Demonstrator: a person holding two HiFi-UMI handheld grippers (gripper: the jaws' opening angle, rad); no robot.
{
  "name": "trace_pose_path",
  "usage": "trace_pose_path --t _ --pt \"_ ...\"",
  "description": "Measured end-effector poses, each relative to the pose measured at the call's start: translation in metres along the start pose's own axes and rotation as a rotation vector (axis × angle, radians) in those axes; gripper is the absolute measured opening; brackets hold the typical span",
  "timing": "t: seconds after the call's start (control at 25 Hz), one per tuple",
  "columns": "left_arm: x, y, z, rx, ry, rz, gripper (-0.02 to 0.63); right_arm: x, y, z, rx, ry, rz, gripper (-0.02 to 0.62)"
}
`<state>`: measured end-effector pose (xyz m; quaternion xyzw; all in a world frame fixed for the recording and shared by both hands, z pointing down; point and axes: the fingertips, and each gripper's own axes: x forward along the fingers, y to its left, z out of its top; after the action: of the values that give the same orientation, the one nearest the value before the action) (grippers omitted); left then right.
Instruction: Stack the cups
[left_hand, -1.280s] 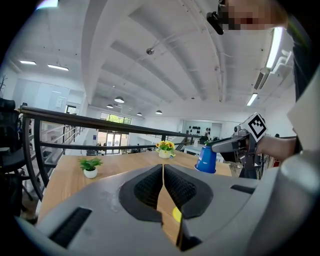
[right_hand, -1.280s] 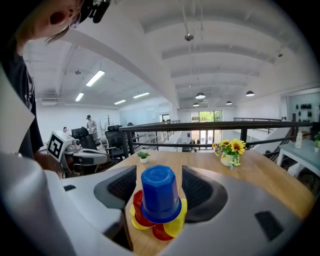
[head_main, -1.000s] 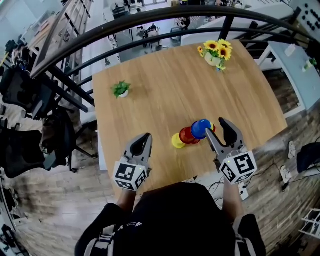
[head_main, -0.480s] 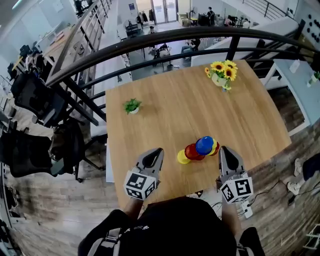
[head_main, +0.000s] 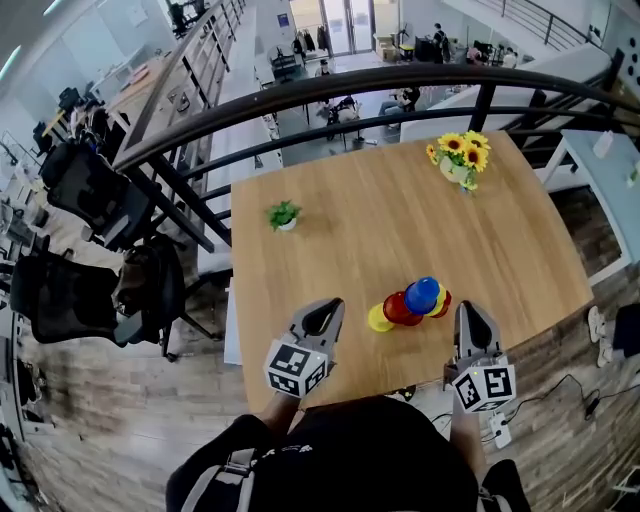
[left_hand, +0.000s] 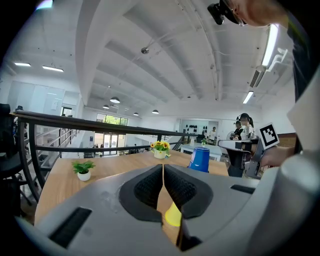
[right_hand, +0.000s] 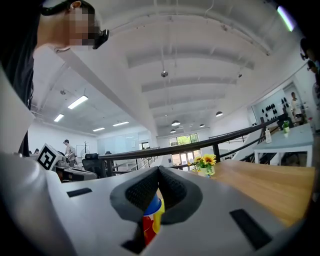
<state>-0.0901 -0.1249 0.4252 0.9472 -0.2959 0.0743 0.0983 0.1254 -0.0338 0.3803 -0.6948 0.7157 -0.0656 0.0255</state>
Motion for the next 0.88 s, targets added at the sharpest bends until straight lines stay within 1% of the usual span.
trace_pose_path --t 0.52,0.88 --pt "-0.0038 0.0017 0.0009 0.004 0.006 0.013 0.017 0.0021 -0.0007 -0.0011 0.01 -0.003 0.003 0.002" --pt "-0.0064 -0.0055 0.0018 0.004 0.009 0.011 0.017 -0.0065 -0.0021 0.0004 0.018 -0.001 -0.001 0.002"
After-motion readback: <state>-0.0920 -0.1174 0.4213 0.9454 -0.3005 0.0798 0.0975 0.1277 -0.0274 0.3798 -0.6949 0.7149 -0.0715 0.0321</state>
